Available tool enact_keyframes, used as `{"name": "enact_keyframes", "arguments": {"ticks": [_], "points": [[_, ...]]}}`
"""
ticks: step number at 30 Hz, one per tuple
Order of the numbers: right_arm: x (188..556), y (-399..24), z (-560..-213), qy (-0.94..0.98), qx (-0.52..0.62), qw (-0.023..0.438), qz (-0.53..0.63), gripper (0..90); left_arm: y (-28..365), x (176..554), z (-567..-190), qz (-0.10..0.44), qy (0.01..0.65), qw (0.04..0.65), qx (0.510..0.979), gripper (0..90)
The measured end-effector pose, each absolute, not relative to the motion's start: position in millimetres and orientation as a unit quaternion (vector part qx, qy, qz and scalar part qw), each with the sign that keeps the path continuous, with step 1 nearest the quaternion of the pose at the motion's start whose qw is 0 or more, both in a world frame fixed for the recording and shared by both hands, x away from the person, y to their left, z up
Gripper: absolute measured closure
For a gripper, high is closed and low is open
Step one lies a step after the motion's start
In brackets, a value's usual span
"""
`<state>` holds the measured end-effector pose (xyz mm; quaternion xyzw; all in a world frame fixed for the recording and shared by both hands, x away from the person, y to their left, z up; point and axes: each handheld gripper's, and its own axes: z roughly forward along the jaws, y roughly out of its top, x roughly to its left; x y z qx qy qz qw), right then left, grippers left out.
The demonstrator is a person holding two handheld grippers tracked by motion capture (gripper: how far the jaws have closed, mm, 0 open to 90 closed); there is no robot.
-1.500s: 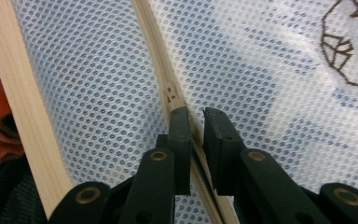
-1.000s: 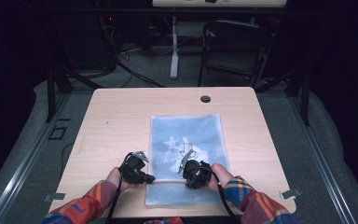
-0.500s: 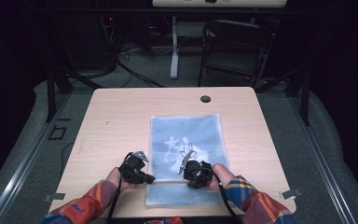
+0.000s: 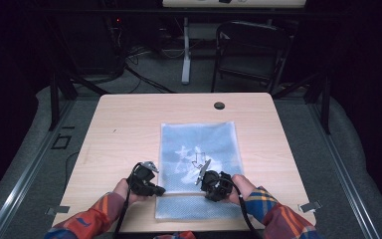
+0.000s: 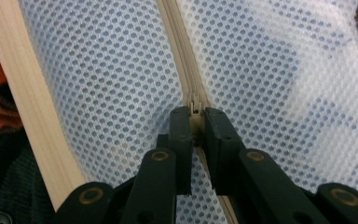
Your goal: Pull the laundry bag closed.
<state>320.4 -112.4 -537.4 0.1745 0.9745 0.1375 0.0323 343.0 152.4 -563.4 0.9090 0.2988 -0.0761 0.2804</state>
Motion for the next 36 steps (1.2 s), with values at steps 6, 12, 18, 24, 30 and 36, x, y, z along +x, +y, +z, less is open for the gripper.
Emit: {"name": "enact_keyframes", "arguments": {"ticks": [6,12,18,24,30,36], "points": [[320,-119,-538,0.974,0.178,0.031,0.136,82.3,152,343,-564,-0.078,0.301,0.282,0.908,90.0],[320,-122,-537,0.975,0.178,0.033,0.129,82.2,152,343,-564,-0.077,0.301,0.282,0.908,90.0],[320,-126,-537,0.975,0.182,0.031,0.127,82.3,152,343,-564,-0.077,0.301,0.283,0.907,90.0],[320,-134,-538,0.973,0.19,0.028,0.129,82.2,152,343,-564,-0.077,0.302,0.282,0.907,90.0],[320,-142,-537,0.971,0.197,0.027,0.13,82.3,153,343,-564,-0.079,0.302,0.283,0.907,90.0],[320,-148,-536,0.971,0.202,0.025,0.128,82.3,152,343,-564,-0.077,0.302,0.282,0.907,90.0]]}}
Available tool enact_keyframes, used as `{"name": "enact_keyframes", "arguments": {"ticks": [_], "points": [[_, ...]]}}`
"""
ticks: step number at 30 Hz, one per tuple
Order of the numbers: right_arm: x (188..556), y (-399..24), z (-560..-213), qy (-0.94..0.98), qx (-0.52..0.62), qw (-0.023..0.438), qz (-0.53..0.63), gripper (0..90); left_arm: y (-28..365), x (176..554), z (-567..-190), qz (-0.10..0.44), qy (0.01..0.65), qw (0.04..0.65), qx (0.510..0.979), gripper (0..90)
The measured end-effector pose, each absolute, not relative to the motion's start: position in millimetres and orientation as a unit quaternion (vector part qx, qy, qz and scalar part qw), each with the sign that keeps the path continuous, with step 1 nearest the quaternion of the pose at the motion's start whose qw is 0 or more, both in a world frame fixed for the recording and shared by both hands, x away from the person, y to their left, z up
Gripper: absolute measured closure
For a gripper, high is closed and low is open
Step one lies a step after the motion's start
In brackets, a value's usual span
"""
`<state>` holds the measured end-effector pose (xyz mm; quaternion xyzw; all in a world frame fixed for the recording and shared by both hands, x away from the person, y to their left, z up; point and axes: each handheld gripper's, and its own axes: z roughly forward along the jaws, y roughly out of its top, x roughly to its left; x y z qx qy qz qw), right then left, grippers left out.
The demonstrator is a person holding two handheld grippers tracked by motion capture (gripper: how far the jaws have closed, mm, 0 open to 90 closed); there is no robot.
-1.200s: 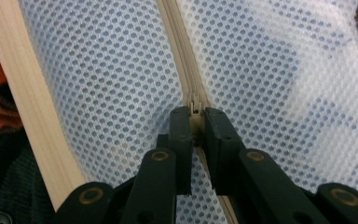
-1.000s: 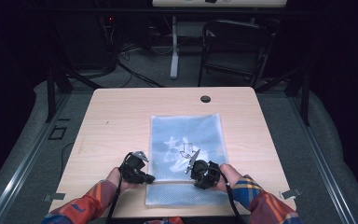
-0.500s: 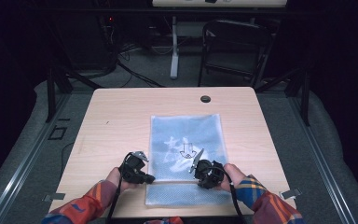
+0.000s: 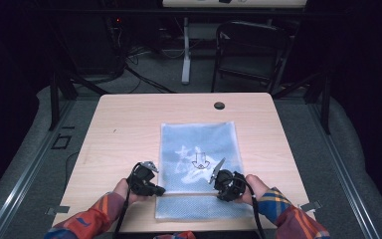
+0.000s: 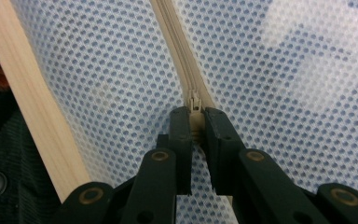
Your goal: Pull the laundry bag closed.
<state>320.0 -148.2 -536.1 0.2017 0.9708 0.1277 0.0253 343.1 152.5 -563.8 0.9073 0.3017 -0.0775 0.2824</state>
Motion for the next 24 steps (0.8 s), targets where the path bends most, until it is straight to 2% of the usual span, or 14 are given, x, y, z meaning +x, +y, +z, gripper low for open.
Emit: {"name": "enact_keyframes", "arguments": {"ticks": [24], "points": [[321,-161,-535,0.971,0.208,0.023,0.115,82.5,152,343,-564,-0.078,0.302,0.282,0.907,90.0]]}}
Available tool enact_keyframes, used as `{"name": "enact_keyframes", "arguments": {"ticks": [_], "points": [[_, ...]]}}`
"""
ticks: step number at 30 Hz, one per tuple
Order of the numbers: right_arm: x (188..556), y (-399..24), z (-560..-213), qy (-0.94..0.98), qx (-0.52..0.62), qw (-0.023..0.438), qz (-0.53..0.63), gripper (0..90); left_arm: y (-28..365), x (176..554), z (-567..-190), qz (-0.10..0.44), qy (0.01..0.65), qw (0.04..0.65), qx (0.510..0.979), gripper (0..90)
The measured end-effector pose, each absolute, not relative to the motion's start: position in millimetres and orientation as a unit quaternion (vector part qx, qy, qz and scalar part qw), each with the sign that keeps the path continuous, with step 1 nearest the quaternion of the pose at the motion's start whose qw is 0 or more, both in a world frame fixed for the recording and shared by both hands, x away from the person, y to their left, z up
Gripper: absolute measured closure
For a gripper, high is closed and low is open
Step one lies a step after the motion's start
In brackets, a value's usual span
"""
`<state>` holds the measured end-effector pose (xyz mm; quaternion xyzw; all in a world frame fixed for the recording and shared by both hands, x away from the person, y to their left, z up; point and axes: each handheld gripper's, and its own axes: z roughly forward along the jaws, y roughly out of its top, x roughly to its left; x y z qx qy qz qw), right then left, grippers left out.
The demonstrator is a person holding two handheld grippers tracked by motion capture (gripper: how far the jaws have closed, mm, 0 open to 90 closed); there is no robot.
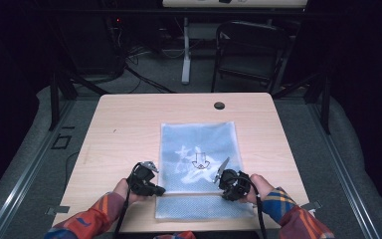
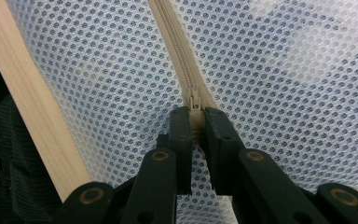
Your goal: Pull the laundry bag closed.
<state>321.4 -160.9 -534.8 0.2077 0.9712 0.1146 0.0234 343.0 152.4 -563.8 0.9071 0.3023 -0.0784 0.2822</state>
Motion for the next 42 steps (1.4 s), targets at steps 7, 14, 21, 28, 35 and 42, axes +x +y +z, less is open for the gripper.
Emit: {"name": "enact_keyframes", "arguments": {"ticks": [7,14,21,28,35,42], "points": [[321,-166,-535,0.969,0.214,0.021,0.117,82.5,152,343,-564,-0.078,0.302,0.282,0.907,90.0],[321,-173,-534,0.968,0.22,0.021,0.115,82.5,153,343,-564,-0.081,0.302,0.284,0.907,90.0],[321,-179,-533,0.968,0.224,0.022,0.114,82.5,152,343,-564,-0.079,0.302,0.283,0.907,90.0],[321,-184,-532,0.967,0.226,0.022,0.117,82.5,153,343,-565,-0.084,0.303,0.287,0.905,90.0],[320,-185,-532,0.967,0.227,0.026,0.116,82.6,152,343,-564,-0.084,0.303,0.285,0.906,90.0],[320,-198,-535,0.965,0.238,0.029,0.106,82.6,152,344,-564,-0.084,0.301,0.284,0.906,90.0]]}}
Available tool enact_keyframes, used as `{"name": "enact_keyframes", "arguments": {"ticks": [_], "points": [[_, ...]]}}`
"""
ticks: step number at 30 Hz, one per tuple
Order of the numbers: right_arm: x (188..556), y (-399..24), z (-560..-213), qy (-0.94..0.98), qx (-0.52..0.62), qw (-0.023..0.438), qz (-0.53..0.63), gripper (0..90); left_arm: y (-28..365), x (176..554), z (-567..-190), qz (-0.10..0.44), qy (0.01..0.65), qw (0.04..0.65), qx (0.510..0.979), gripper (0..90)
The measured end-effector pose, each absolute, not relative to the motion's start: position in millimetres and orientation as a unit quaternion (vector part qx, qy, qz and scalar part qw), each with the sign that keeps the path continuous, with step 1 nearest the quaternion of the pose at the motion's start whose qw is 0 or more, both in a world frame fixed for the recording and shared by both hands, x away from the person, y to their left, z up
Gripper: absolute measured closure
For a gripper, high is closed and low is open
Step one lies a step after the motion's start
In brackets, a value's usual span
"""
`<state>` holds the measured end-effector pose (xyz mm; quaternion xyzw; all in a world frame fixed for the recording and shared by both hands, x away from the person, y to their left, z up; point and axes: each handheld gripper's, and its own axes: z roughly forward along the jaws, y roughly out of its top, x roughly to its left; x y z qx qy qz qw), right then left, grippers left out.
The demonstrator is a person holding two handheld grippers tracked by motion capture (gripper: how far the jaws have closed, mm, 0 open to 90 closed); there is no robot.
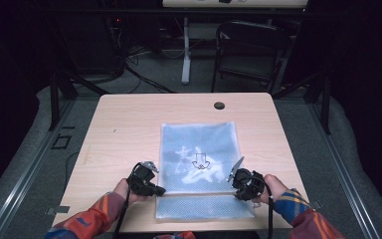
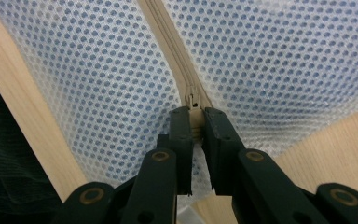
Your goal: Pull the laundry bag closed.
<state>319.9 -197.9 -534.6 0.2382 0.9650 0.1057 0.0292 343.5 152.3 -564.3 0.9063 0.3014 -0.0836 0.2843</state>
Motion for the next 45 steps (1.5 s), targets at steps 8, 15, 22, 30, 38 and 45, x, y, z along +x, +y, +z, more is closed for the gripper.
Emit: {"name": "enact_keyframes", "arguments": {"ticks": [8,15,22,30,38,45], "points": [[321,-203,-533,0.968,0.233,0.036,0.089,82.6,152,344,-564,-0.084,0.301,0.284,0.906,90.0],[320,-215,-534,0.962,0.253,0.038,0.096,82.7,152,344,-564,-0.085,0.302,0.283,0.906,90.0],[320,-216,-536,0.962,0.255,0.03,0.099,82.5,152,343,-564,-0.084,0.304,0.285,0.905,90.0],[320,-217,-538,0.957,0.267,0.022,0.114,78.0,154,344,-565,-0.09,0.307,0.288,0.903,90.0],[322,-225,-524,0.939,0.297,0.03,0.17,46.6,151,341,-557,-0.08,0.297,0.294,0.905,64.3],[326,-243,-515,0.911,0.353,0.07,0.202,16.5,169,347,-541,-0.033,0.333,0.297,0.894,28.5]]}}
